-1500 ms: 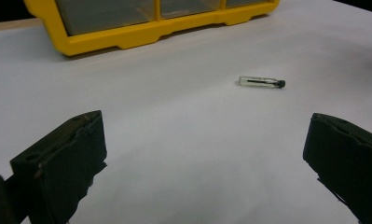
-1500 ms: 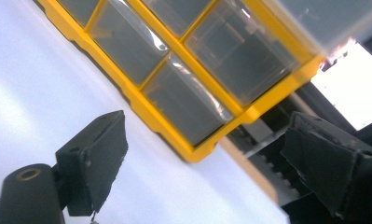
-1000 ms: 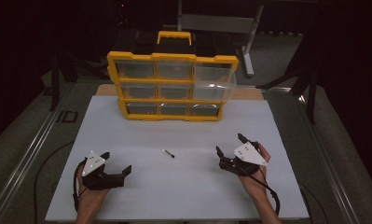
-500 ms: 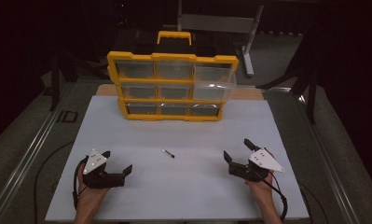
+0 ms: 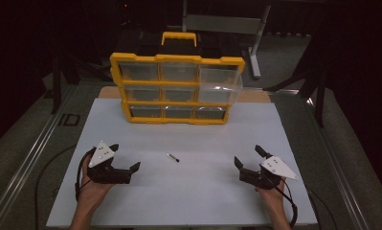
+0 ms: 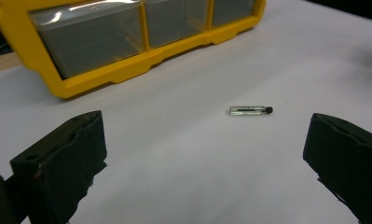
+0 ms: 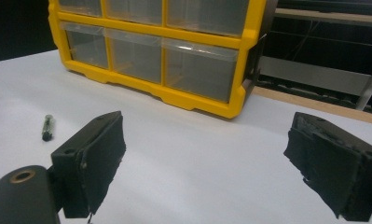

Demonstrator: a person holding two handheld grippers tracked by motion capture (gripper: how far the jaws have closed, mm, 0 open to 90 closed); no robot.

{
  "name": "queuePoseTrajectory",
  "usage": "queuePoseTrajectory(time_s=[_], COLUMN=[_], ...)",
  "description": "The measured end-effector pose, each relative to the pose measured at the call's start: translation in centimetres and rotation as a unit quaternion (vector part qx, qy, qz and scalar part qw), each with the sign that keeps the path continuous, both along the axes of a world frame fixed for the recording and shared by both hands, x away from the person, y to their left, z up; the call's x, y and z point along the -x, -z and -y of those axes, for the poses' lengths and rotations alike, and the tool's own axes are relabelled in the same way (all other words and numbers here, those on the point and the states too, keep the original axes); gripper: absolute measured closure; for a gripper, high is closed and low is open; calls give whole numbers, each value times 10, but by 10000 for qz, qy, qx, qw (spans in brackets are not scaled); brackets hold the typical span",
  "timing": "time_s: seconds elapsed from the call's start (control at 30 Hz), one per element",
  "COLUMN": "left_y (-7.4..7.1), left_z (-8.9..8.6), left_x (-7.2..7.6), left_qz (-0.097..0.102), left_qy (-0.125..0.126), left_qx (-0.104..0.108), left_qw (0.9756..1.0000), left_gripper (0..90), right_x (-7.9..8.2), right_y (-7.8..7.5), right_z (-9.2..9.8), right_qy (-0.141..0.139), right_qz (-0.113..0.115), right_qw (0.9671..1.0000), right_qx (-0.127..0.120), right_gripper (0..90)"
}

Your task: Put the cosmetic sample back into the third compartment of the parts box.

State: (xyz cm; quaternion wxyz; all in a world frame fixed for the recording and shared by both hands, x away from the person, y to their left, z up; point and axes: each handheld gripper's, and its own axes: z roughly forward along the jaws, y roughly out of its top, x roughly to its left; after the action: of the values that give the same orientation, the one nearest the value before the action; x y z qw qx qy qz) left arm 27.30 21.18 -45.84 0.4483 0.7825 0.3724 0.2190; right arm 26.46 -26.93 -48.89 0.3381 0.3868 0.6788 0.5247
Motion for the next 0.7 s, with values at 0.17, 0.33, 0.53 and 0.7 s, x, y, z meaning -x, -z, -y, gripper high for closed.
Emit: queuePoseTrajectory(time_s=[0.17,0.33,0.53,0.7], left_y=[-9,-15,-20,-26], left_z=[8,22,34,41], left_x=[-8,-20,-34,-41], left_qz=[-35,-118,-298,-332], left_qy=[171,362,580,705], left_qx=[-159,-310,-522,-631], left_qw=[9997,9988,9965,9950], left_gripper=[2,1,2,1], right_x=[0,0,0,-1], right_y=[2,1,1,1], right_z=[0,1,3,4], right_qy=[-39,-19,24,59], right_qz=[-69,-33,-49,-68], right_qw=[10000,10000,10000,10000], right_qx=[19,30,8,15], right_gripper=[111,111,111,111])
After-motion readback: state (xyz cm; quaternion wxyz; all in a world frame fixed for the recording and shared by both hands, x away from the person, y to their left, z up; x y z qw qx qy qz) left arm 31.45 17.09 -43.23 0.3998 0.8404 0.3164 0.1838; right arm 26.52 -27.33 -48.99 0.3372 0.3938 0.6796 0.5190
